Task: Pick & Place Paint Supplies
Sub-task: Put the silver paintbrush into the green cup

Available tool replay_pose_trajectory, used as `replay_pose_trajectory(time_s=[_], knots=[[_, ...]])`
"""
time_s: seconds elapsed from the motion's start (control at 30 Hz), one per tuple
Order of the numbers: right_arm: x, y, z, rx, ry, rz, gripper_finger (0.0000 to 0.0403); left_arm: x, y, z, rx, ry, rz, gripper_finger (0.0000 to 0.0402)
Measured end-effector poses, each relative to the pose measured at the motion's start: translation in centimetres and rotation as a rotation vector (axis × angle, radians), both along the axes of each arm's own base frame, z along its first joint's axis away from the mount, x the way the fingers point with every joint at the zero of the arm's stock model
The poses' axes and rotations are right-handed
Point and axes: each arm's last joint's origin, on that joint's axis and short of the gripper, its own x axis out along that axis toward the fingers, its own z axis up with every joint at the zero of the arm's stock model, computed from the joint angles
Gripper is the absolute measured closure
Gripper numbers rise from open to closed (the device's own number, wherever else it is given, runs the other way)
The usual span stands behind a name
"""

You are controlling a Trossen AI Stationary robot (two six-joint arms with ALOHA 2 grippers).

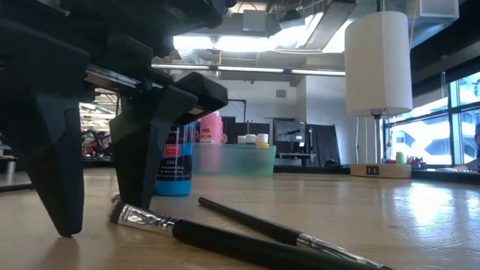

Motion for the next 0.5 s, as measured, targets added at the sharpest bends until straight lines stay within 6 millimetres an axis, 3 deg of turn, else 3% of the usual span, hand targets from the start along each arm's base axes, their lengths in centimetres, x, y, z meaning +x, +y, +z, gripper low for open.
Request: replay_pose_trajectory(time_s=[0.17, 0.5], knots=[[-0.01, 0.01, 0.00, 0.000, 0.000, 0.000, 0.0246, 0.02, 0.02, 0.00, 0.004, -0.003, -0.005, 0.0290], [0.00, 0.00, 0.00, 0.000, 0.000, 0.000, 0.0246, 0.07, 0.03, 0.01, 0.003, -0.007, -0.005, 0.0392]])
